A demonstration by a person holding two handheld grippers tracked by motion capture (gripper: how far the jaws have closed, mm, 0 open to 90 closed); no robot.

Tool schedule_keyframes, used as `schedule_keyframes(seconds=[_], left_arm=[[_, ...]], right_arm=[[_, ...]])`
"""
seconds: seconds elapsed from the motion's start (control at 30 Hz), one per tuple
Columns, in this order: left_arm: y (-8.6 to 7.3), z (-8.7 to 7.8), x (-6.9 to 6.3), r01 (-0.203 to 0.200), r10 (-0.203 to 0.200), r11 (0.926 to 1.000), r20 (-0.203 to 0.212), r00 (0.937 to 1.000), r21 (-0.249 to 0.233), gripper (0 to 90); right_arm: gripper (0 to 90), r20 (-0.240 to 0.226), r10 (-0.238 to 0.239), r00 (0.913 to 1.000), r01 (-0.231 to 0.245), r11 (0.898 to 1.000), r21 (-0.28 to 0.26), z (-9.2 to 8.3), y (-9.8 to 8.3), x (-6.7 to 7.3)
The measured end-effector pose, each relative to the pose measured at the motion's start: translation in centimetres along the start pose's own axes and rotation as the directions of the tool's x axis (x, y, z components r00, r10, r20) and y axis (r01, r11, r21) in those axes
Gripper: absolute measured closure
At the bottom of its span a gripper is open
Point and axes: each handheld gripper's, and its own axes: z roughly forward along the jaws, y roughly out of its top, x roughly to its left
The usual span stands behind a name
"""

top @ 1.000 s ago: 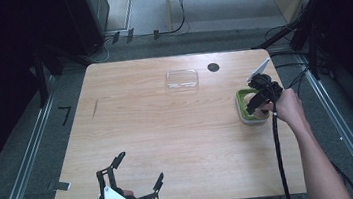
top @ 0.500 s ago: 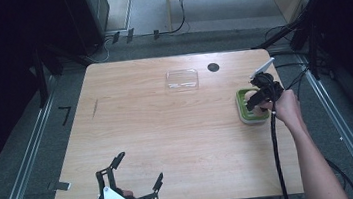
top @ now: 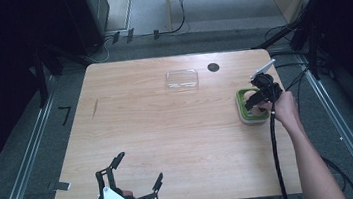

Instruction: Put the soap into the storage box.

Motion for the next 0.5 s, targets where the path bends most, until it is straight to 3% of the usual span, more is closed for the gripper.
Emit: schedule_keyframes(seconds=[0.5], left_arm=[[0.0,-0.1,0.0,0.0,0.0,1.0,-0.002,1.0,0.0,0.0]], right_arm=[[33.3,0.002,0.002,1.0,-0.002,1.0,-0.02,1.5,0.1,0.1]])
